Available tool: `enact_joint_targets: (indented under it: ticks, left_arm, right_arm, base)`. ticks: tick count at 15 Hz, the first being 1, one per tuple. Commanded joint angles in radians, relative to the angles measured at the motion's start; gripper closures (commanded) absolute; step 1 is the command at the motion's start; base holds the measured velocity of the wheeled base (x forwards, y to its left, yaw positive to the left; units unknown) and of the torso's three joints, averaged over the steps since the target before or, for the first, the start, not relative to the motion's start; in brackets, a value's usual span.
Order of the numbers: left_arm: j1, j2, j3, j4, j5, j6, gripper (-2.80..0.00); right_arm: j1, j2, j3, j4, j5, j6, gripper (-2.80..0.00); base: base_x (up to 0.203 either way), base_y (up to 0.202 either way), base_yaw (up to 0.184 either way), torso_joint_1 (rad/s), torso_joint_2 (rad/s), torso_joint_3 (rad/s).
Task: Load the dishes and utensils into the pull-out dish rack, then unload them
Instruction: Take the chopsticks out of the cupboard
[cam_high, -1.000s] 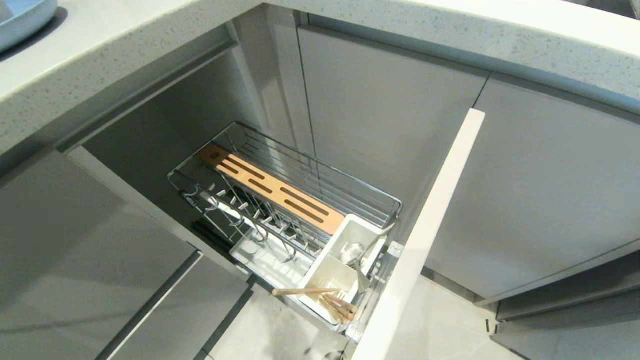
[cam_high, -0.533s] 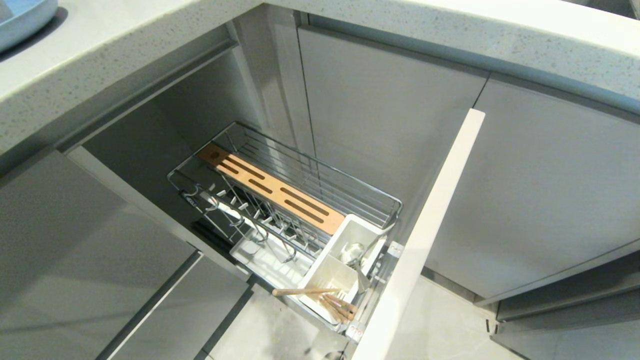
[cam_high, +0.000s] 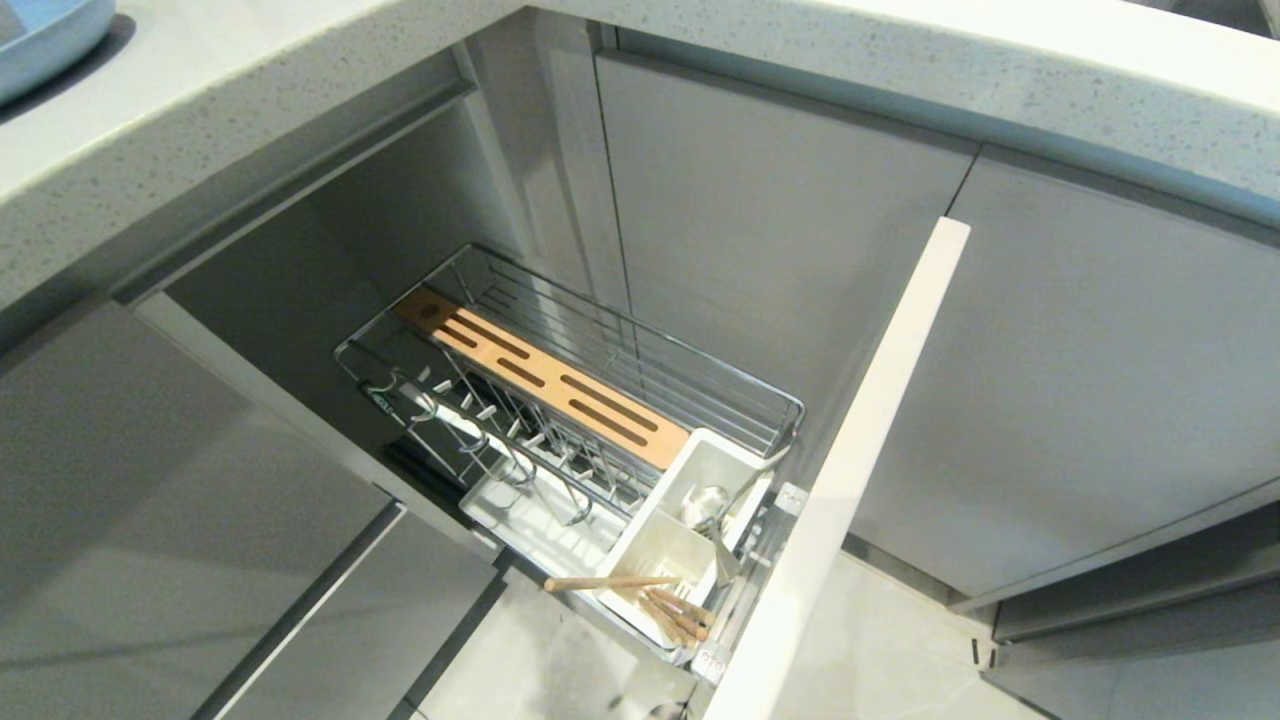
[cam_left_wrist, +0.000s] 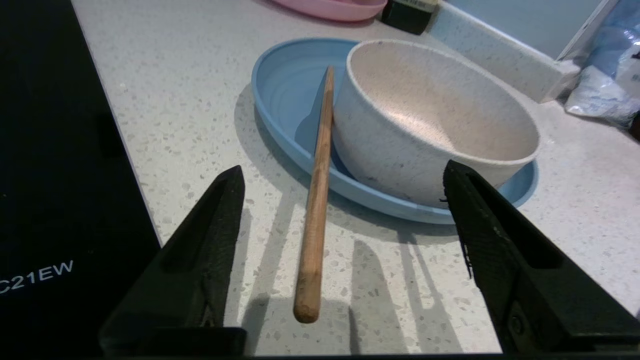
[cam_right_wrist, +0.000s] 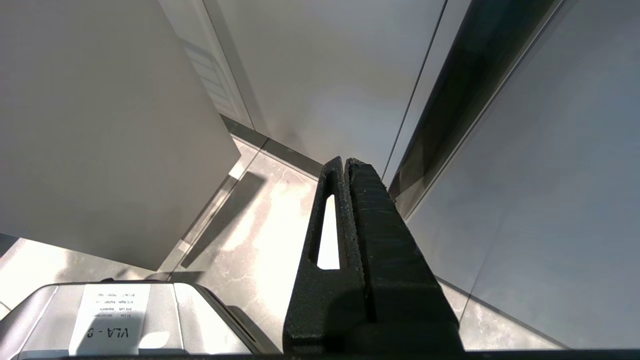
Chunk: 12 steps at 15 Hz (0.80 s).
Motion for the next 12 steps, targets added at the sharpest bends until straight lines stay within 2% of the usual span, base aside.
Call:
enact_joint_targets:
  ticks: [1, 3, 4, 7, 9, 10, 12]
  left_arm:
    - [0.001, -0.040, -0.008, -0.002, -0.001, -0.001, -2.80]
    - [0.002, -0.093, -0.014, -0.001, -0.001, 0.004, -2.80]
    - [0.002, -0.121, -0.019, -0.001, -0.001, 0.007, 0.00]
    - [0.000, -0.185, -0.081, 0.005, -0.005, 0.015, 0.00]
    - [-0.012, -0.189, -0.194, 0.010, -0.021, 0.014, 0.00]
    - [-0.027, -0.186, -0.243, 0.020, -0.025, 0.013, 0.00]
    - [-0.105, -0.169, -0.393, 0.125, -0.004, -0.007, 0.00]
  right_arm:
    - [0.000, -0.004, 0.002, 0.000, 0.000, 0.000, 0.00]
    - [0.000, -0.004, 0.002, 0.000, 0.000, 0.000, 0.00]
    - [0.000, -0.004, 0.002, 0.000, 0.000, 0.000, 0.00]
    - [0.000, -0.004, 0.002, 0.000, 0.000, 0.000, 0.00]
    - [0.000, -0.004, 0.002, 0.000, 0.000, 0.001, 0.00]
    - [0.000, -0.004, 0.002, 0.000, 0.000, 0.000, 0.00]
    - [0.000, -0.004, 0.002, 0.000, 0.000, 0.000, 0.00]
  base:
    - [0.000, 0.000, 0.000, 0.000, 0.00, 0.000]
    - [0.000, 0.000, 0.000, 0.000, 0.00, 0.000]
    - [0.000, 0.000, 0.000, 0.000, 0.00, 0.000]
    - [0.000, 0.000, 0.000, 0.000, 0.00, 0.000]
    - [0.000, 0.000, 0.000, 0.000, 0.00, 0.000]
    - [0.000, 0.000, 0.000, 0.000, 0.00, 0.000]
    - [0.000, 0.000, 0.000, 0.000, 0.00, 0.000]
